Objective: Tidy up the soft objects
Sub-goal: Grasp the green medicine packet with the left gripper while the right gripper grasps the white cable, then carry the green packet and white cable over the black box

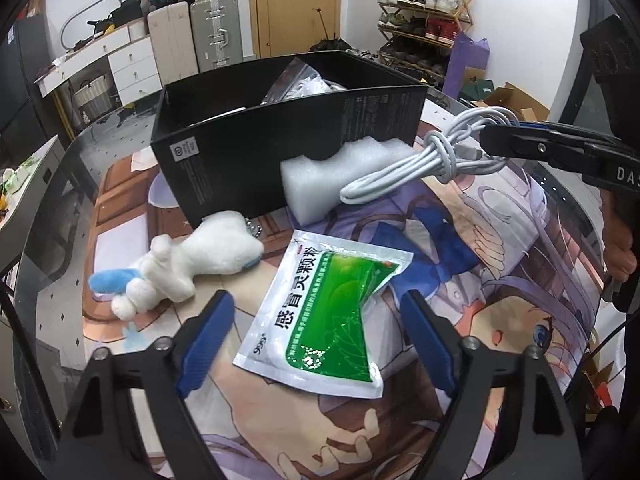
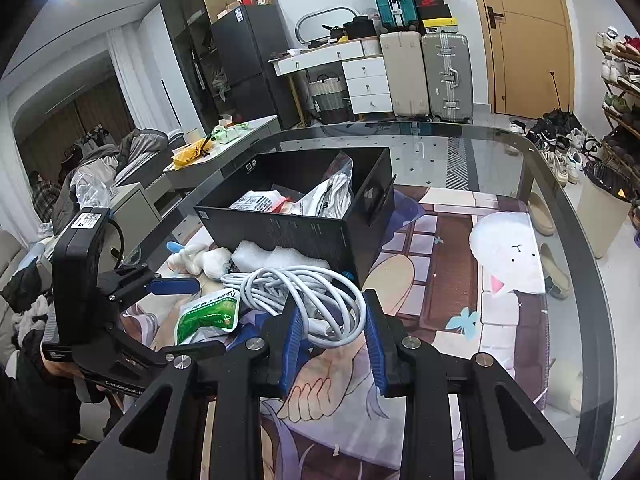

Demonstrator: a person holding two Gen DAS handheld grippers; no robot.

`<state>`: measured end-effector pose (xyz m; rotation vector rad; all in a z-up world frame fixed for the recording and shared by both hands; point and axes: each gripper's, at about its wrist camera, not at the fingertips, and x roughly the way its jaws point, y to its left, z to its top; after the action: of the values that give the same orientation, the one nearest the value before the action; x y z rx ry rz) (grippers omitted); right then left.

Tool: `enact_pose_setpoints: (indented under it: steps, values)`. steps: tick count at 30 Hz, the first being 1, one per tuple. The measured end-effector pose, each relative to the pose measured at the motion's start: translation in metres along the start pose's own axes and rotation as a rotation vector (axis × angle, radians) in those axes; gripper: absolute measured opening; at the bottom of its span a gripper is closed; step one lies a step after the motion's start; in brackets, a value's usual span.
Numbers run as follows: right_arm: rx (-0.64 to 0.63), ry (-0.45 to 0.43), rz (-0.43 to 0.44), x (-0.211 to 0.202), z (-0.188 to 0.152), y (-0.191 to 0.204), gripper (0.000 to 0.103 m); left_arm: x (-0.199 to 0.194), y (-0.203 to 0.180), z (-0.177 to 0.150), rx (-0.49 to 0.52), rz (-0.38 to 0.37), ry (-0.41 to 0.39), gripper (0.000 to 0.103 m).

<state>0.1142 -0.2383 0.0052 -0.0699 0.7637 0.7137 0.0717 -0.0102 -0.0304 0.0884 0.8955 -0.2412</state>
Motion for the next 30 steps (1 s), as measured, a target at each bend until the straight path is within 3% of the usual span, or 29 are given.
enact_pose_setpoints:
  steps: [3, 7, 9, 14, 30]
  values:
    - [0.001, -0.004, 0.0, -0.002, 0.001, 0.001, 0.029, -0.004, -0.002, -0.002, 0.007, -0.008, -0.018, 0.059]
    - [0.001, -0.013, 0.003, -0.003, 0.002, 0.002, 0.029, -0.006, -0.006, -0.003, 0.031, -0.017, -0.032, 0.044]
    - [0.002, -0.019, 0.004, -0.005, 0.003, 0.003, 0.029, -0.009, -0.012, -0.004, 0.06, 0.004, -0.051, 0.03]
    - [0.003, -0.044, 0.005, -0.012, 0.005, 0.003, 0.029, -0.013, -0.016, -0.004, 0.069, 0.0, -0.071, 0.025]
    - [0.003, -0.135, 0.001, -0.035, 0.012, 0.009, 0.029, -0.054, 0.005, -0.001, -0.045, -0.063, -0.195, 0.025]
